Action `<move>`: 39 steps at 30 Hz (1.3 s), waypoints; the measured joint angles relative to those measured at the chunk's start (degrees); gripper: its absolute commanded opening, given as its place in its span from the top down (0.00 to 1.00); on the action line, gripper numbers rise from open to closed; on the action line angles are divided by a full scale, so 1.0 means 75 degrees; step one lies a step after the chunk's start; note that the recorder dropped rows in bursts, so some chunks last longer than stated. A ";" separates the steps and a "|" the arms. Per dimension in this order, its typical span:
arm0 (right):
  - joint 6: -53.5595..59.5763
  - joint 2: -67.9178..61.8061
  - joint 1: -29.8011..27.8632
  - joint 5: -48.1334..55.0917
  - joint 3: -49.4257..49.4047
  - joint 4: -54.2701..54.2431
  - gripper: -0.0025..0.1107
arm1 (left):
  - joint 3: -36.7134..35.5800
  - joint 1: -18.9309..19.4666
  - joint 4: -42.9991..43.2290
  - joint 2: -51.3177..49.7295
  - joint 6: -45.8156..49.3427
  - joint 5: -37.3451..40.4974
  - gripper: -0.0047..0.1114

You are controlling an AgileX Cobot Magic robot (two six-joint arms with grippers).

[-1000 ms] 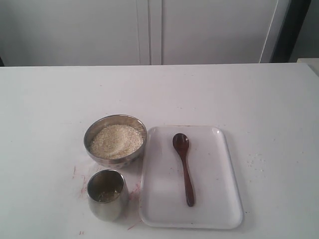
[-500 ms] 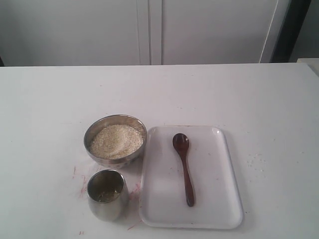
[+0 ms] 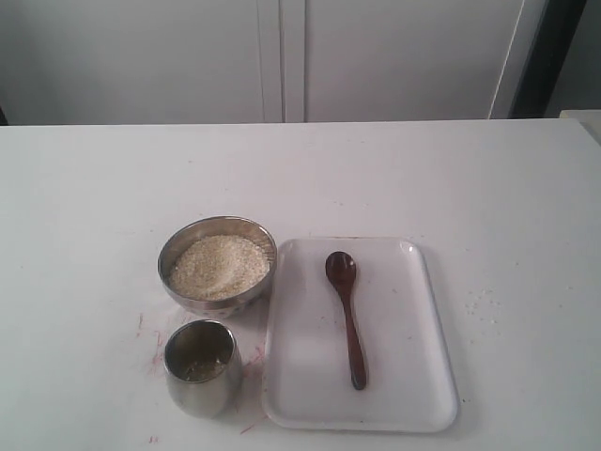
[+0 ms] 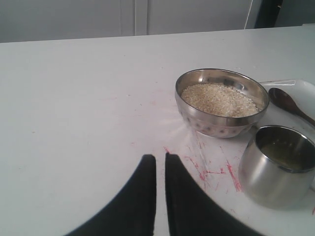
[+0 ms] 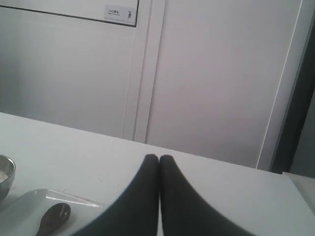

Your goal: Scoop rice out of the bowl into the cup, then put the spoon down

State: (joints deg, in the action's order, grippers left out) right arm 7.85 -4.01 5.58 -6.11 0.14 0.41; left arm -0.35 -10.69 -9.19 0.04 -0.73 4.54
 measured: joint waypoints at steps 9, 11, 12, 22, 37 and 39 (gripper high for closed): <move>-0.0400 0.0305 -0.0575 0.0729 0.0000 0.0532 0.98 | 0.0000 0.0000 0.0000 0.0000 0.0000 0.0000 0.84; -0.0400 0.0305 -0.0609 0.1070 0.0000 0.0547 0.98 | 0.0000 0.0000 0.0000 0.0000 0.0000 0.0000 0.84; -0.0416 0.0305 -0.0623 0.1405 0.0000 0.0547 0.98 | 0.0000 0.0000 0.0000 0.0000 0.0000 0.0000 0.84; -0.0445 0.0339 -0.0623 0.3358 0.0000 0.0547 0.98 | 0.0000 0.0000 0.0000 0.0000 0.0000 0.0000 0.84; -0.0445 0.0457 -0.0623 0.3438 0.0000 0.0547 0.98 | 0.0000 0.0000 0.0000 0.0000 0.0000 0.0000 0.84; -0.0445 0.0457 -0.0623 0.3438 0.0000 0.0547 0.98 | 0.0000 0.0000 0.0000 0.0000 0.0000 0.0000 0.84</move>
State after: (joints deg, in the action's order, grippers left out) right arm 4.51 -0.58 0.91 19.67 0.14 4.51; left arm -0.35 -10.69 -9.19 0.04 -0.73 4.54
